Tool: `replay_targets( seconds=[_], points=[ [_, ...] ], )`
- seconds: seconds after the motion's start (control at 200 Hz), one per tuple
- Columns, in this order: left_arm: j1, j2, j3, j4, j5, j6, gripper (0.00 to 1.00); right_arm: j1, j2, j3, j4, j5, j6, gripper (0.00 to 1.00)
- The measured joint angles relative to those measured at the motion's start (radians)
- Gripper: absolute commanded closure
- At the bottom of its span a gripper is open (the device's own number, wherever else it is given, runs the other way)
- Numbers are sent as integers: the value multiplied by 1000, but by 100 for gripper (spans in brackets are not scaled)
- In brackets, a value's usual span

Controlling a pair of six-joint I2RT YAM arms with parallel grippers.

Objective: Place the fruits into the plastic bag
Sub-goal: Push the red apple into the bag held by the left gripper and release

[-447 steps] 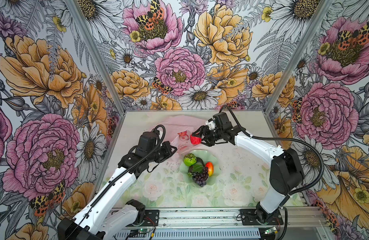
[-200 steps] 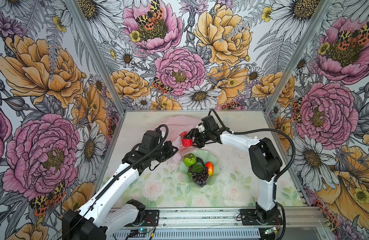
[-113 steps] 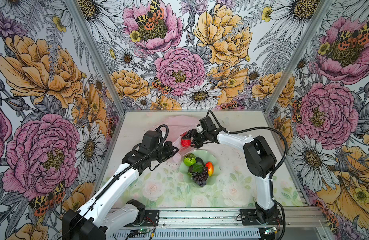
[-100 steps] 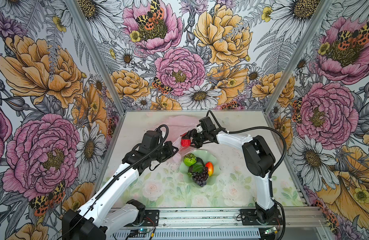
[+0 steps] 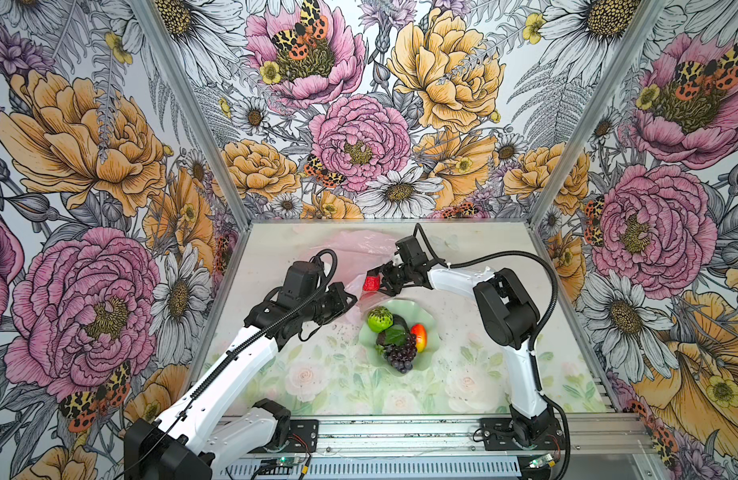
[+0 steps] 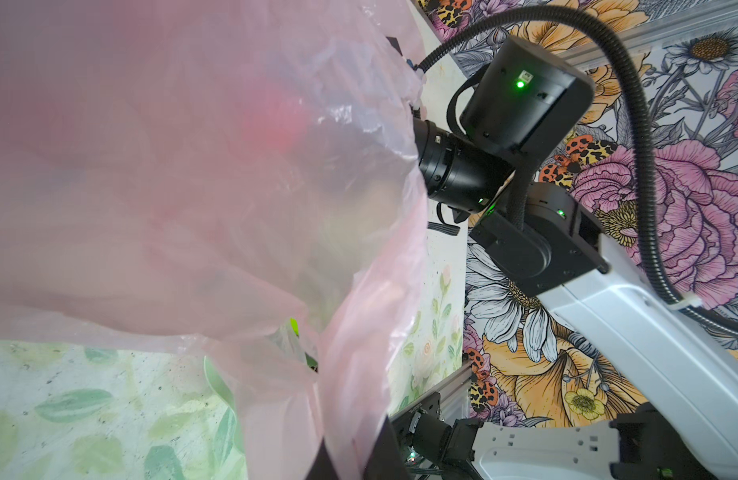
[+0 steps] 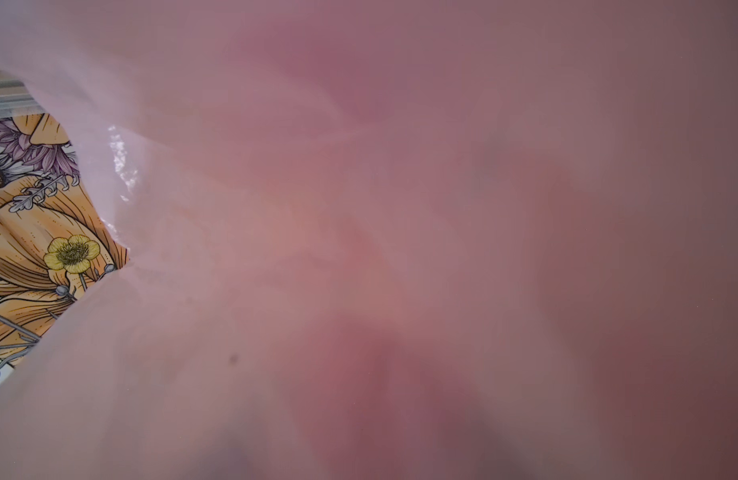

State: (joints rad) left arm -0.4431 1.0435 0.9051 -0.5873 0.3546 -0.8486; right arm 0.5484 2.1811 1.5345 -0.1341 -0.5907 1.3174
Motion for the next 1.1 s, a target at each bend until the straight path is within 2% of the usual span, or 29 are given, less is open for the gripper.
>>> replay_targets(
  seconds=[0.285, 0.495, 1.096],
  points=[
    [0, 0, 0, 0, 6, 4, 100, 0, 8, 0, 23, 14, 21, 24],
    [0, 9, 0, 1, 14, 6, 100, 0, 8, 0, 40, 19, 30, 13],
    [1, 13, -5, 2, 33, 16, 100, 0, 8, 0, 50, 22, 29, 13]
  ],
)
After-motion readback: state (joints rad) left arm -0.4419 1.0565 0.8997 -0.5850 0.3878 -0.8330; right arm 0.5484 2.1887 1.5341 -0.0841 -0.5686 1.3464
